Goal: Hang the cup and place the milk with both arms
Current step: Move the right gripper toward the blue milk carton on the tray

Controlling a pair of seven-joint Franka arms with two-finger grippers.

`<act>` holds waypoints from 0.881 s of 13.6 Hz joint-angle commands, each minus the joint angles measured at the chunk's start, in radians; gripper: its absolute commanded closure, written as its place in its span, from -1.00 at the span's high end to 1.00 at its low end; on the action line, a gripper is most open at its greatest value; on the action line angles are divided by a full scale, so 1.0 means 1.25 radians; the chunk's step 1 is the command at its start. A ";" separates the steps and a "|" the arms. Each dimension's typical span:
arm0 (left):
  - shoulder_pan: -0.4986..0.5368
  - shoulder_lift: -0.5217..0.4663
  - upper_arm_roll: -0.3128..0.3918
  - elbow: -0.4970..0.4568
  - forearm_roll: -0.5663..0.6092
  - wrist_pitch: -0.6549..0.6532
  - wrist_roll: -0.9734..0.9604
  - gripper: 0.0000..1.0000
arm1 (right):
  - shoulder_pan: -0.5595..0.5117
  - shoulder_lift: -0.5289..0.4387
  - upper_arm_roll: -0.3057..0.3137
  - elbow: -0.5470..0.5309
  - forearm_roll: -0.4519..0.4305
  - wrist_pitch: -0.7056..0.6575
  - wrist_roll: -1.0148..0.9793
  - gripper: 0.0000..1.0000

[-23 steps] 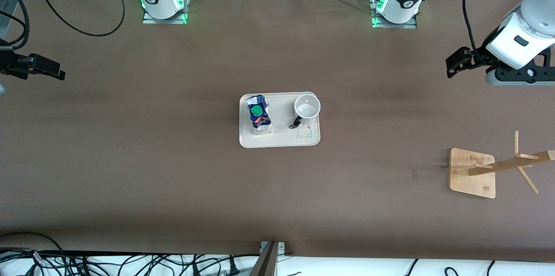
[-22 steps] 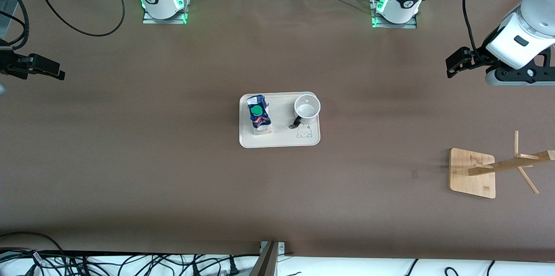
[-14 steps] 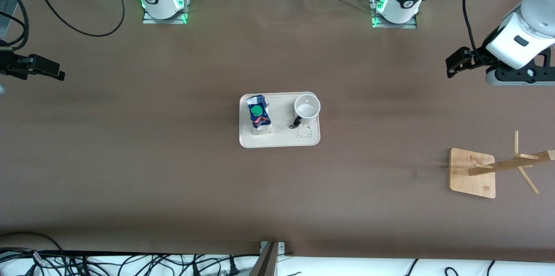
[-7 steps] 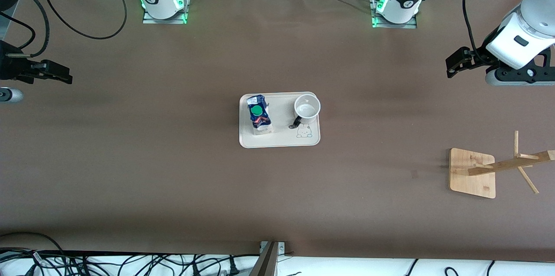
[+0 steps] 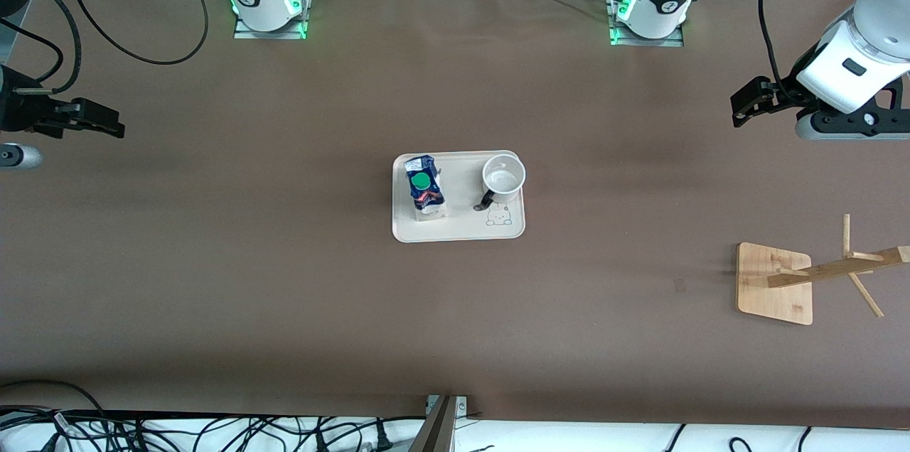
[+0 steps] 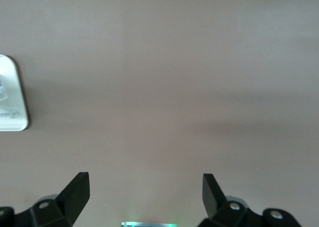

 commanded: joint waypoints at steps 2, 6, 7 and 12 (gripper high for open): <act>-0.003 -0.002 0.002 0.009 0.007 -0.018 0.016 1.00 | 0.025 0.042 -0.001 0.010 0.090 -0.006 0.010 1.00; -0.003 0.000 0.002 0.007 0.007 -0.018 0.016 1.00 | 0.088 0.109 -0.001 0.017 0.102 0.007 -0.004 1.00; -0.003 -0.002 0.002 0.007 0.007 -0.018 0.016 1.00 | 0.108 0.126 -0.001 0.018 0.102 0.026 -0.005 1.00; -0.003 0.000 0.002 0.007 0.008 -0.018 0.016 1.00 | 0.189 0.184 0.020 0.017 0.109 0.083 -0.002 1.00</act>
